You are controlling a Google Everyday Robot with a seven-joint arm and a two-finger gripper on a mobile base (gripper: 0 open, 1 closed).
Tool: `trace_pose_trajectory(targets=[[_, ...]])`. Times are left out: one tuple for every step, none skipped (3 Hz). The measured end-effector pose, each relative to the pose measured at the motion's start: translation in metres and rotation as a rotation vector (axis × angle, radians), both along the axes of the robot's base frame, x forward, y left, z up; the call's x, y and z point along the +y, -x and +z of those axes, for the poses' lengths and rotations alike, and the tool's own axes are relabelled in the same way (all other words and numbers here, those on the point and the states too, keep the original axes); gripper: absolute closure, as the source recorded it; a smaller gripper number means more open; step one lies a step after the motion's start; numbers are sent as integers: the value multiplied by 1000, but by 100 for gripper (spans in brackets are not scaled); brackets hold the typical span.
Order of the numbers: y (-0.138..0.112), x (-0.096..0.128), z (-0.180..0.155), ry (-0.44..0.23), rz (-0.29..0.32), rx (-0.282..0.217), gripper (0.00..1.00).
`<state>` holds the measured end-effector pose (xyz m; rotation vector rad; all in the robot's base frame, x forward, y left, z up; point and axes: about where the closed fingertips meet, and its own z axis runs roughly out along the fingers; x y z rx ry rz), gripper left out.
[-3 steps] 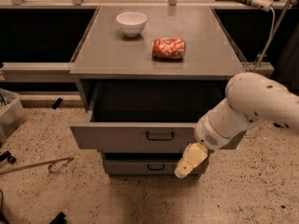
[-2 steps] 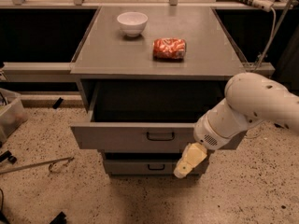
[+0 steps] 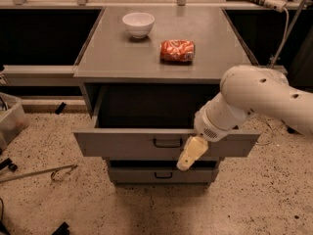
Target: Open top drawer
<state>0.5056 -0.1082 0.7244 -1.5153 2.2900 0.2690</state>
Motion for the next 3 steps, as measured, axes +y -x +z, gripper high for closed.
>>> trace_pose_trajectory(targets=[[-36,4,-12,32,30,-10,0],[-45,7,-49,43,57,89,0],[-23,3,-69,49,73,198,0]])
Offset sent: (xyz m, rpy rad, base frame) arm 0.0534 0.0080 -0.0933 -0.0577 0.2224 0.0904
